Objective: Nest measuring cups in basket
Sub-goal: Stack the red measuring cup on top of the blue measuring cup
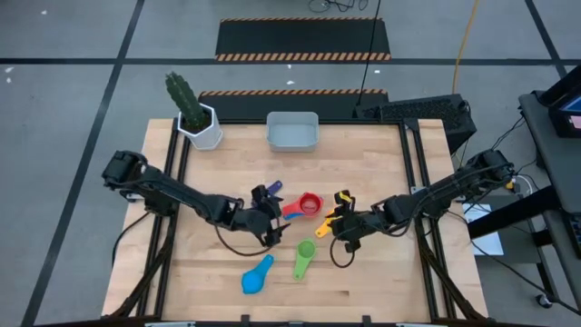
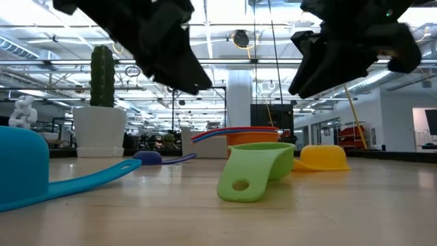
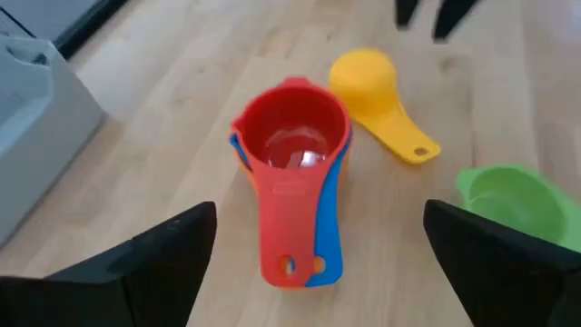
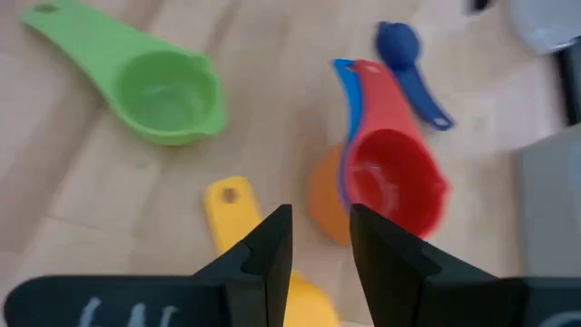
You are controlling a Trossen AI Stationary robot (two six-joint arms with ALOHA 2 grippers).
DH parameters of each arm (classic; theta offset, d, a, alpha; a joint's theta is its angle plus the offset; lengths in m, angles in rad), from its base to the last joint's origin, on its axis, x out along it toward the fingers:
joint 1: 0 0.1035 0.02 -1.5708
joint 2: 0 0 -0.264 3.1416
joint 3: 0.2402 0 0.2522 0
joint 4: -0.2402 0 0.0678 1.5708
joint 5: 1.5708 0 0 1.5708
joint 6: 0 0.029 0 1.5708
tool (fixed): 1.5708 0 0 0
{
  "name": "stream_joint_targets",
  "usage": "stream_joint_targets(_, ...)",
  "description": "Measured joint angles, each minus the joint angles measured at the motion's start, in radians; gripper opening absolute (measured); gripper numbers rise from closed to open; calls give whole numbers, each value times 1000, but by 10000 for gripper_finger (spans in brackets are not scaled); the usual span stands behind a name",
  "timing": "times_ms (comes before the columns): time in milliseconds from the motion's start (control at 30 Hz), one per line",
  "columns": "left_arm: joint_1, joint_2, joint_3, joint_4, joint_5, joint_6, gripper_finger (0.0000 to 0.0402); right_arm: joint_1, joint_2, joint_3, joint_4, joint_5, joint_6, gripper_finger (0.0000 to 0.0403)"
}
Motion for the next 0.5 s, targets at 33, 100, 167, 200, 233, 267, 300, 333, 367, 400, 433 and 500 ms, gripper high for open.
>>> stream_joint_targets(33,1,16,0,-6,-1,-2,389,-3,0,0,0,2,-9,107)
stream_joint_targets(100,5,50,0,-9,-1,-19,384,-9,0,0,5,2,-26,107)
stream_joint_targets(167,11,71,0,-12,-1,-37,383,-13,0,0,10,1,-42,107)
stream_joint_targets(200,13,79,0,-13,-1,-48,383,-15,0,0,20,2,-54,107)
stream_joint_targets(233,13,88,0,-7,-4,-59,385,-17,0,0,31,2,-61,107)
stream_joint_targets(267,15,99,0,3,-9,-68,386,-19,0,0,40,2,-70,107)
stream_joint_targets(300,15,109,0,5,-17,-69,387,-22,0,0,55,2,-82,107)
stream_joint_targets(333,15,119,0,7,-25,-68,387,-23,0,0,76,0,-92,107)
stream_joint_targets(367,15,131,-1,14,-37,-63,387,-25,0,0,92,0,-104,107)
stream_joint_targets(400,15,138,0,18,-50,-57,388,-27,0,0,106,-1,-110,107)
stream_joint_targets(433,15,144,0,15,-59,-50,388,-27,0,0,122,-2,-114,107)
stream_joint_targets(500,15,147,0,13,-65,-49,388,-27,0,0,135,-2,-127,107)
